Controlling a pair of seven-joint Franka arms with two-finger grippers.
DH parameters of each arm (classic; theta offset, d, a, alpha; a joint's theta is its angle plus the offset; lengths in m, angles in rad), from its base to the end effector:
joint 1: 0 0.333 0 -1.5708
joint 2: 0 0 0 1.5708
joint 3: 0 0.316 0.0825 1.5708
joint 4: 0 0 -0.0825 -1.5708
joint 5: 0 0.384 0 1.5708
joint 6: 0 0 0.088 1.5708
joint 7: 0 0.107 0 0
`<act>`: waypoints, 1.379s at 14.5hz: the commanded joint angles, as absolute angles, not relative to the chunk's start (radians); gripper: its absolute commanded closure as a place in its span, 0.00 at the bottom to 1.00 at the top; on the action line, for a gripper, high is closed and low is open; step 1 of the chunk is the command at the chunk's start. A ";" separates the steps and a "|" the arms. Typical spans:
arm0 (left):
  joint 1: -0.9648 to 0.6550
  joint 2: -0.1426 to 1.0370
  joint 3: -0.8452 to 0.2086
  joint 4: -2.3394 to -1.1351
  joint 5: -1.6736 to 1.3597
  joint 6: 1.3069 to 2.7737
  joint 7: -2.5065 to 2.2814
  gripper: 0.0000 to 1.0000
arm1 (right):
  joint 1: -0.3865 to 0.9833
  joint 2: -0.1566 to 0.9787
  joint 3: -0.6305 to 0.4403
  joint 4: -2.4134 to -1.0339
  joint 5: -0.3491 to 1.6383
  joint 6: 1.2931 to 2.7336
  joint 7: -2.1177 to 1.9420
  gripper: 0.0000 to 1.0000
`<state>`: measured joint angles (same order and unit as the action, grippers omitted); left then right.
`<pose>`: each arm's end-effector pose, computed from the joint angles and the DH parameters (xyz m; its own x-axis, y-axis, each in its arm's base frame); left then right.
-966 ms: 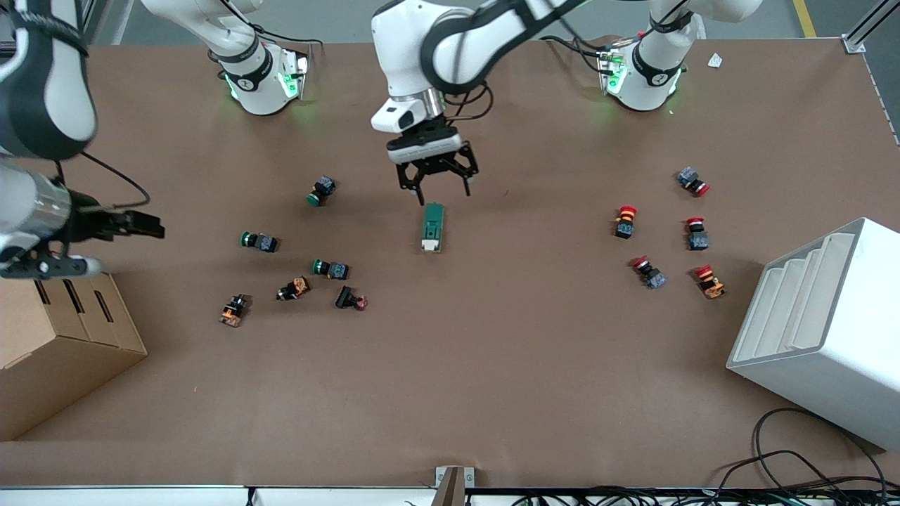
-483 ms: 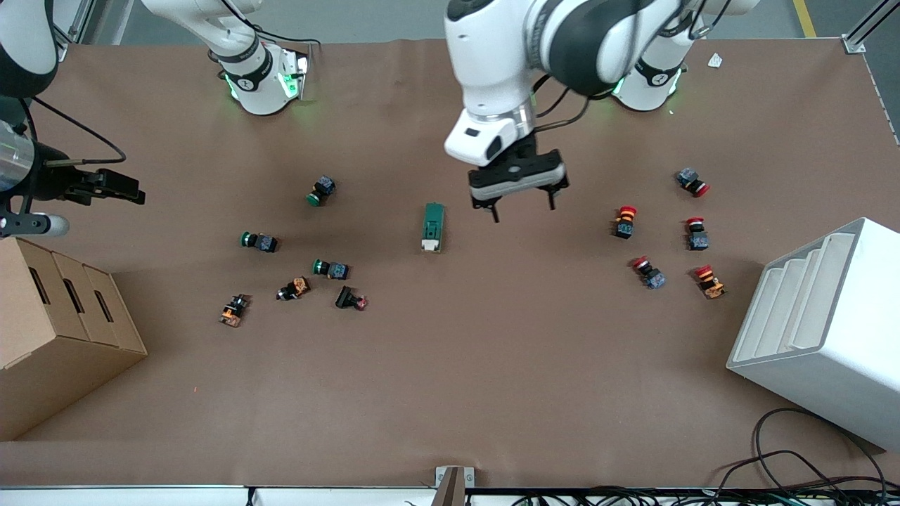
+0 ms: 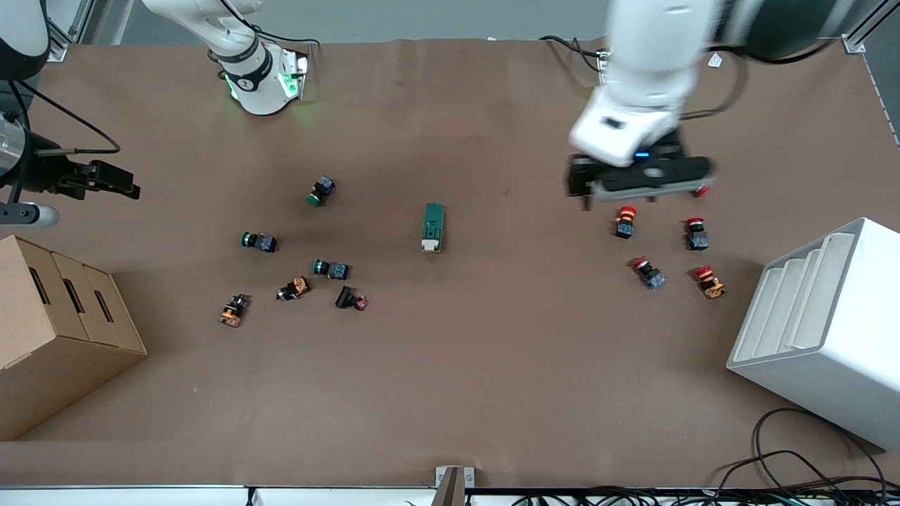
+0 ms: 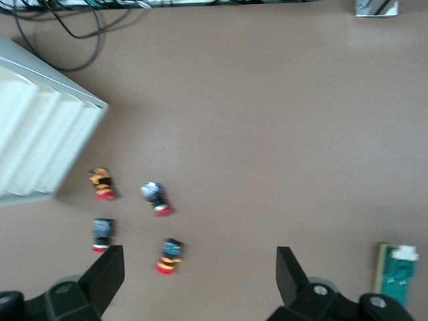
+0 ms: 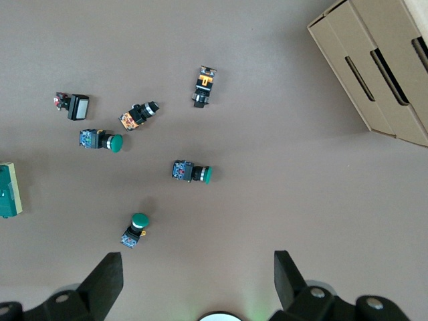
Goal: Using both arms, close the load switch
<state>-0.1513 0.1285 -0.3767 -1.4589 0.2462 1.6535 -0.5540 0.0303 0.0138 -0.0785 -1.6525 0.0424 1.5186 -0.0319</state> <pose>0.5381 -0.2682 0.6179 0.9860 0.0083 0.1664 0.0302 -0.9911 -0.1296 0.5479 -0.0214 0.5747 0.9892 -0.0138 -0.1457 -0.0206 -0.9987 -0.0458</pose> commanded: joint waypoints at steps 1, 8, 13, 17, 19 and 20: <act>-0.132 0.046 -0.278 -1.522 0.148 1.603 -0.405 0.00 | -0.008 -0.023 -0.041 -1.675 0.025 1.523 -0.020 0.00; -0.052 -0.063 -0.135 -1.615 -0.015 1.582 -0.091 0.00 | -0.049 -0.023 0.002 -1.626 0.023 1.494 -0.034 0.00; -0.012 -0.146 -0.135 -1.706 -0.040 1.580 -0.083 0.00 | -0.043 -0.015 0.002 -1.571 0.025 1.480 -0.032 0.00; -0.002 -0.135 -0.133 -1.675 -0.028 1.566 -0.090 0.00 | -0.029 -0.012 0.002 -1.545 0.023 1.459 -0.032 0.00; -0.003 -0.133 -0.129 -1.671 -0.025 1.559 -0.089 0.00 | -0.034 0.008 0.000 -1.510 0.025 1.457 -0.032 0.00; -0.005 -0.132 -0.129 -1.669 -0.022 1.554 -0.089 0.00 | -0.032 0.014 0.000 -1.506 0.026 1.454 -0.031 0.00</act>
